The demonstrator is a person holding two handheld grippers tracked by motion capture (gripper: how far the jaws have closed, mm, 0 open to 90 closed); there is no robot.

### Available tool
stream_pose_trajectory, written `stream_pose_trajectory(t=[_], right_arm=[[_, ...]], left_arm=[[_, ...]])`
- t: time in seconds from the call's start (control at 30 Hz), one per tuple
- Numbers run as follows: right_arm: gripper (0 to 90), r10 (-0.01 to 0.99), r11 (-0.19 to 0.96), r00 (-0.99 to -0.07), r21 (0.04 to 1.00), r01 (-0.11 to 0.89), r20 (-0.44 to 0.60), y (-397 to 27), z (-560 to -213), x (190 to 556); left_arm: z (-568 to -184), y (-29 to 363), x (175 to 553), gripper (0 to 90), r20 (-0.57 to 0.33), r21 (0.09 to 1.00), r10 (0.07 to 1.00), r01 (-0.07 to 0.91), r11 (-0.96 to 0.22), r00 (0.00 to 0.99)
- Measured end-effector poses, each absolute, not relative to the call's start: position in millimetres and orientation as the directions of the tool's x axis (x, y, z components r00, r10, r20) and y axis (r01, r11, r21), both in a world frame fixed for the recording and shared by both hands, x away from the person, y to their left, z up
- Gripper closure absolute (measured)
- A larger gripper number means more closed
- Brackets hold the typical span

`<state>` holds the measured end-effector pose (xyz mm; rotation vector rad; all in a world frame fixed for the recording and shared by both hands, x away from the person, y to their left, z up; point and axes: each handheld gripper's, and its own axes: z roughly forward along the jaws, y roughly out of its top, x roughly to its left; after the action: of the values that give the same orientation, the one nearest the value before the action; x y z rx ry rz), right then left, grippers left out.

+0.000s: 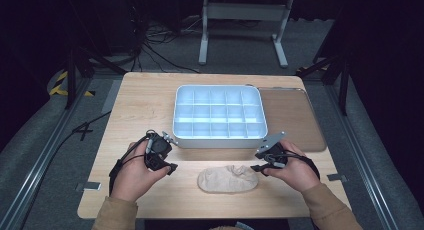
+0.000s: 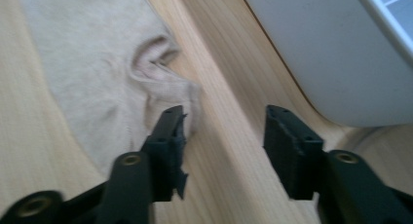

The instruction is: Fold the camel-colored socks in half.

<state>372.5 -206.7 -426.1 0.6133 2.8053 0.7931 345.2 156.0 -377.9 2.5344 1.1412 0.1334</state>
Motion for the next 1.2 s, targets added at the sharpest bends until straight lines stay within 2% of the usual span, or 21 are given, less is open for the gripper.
stream_pose_trajectory(t=[0.2,0.27,0.47,0.57,0.7,0.9,1.2], right_arm=[[52.3,0.44,0.733,-0.897,0.592,0.335,-0.039,-218.6,-425.3,371.8],[51.6,0.448,0.742,-0.893,0.575,0.345,-0.042,-219.3,-426.7,372.5],[57.1,0.456,0.745,-0.89,0.552,0.374,-0.012,-219.9,-429.8,370.0],[58.6,0.442,0.749,-0.897,0.551,0.368,-0.001,-220.3,-430.6,367.7],[61.3,0.435,0.757,-0.901,0.543,0.364,-0.003,-222.9,-430.1,366.3],[61.7,0.446,0.746,-0.895,0.547,0.38,0.014,-224.9,-431.7,364.9],[60.8,0.451,0.722,-0.892,0.579,0.378,0.02,-226.7,-429.5,361.3]], left_arm=[[-374.7,151.3,343.8,50.4,-0.085,0.378,0.737,0.706,-0.599,0.671],[-373.5,148.4,342.6,51.0,-0.092,0.379,0.732,0.704,-0.601,0.675],[-369.9,136.5,339.5,52.9,-0.136,0.384,0.699,0.688,-0.616,0.702],[-373.4,135.1,343.3,54.0,-0.177,0.393,0.681,0.685,-0.613,0.711],[-376.0,134.6,345.3,56.0,-0.189,0.385,0.67,0.682,-0.621,0.717],[-373.6,124.2,343.2,56.0,-0.177,0.395,0.65,0.658,-0.641,0.739],[-386.4,102.8,344.6,56.3,-0.208,0.395,0.659,0.679,-0.619,0.723]])
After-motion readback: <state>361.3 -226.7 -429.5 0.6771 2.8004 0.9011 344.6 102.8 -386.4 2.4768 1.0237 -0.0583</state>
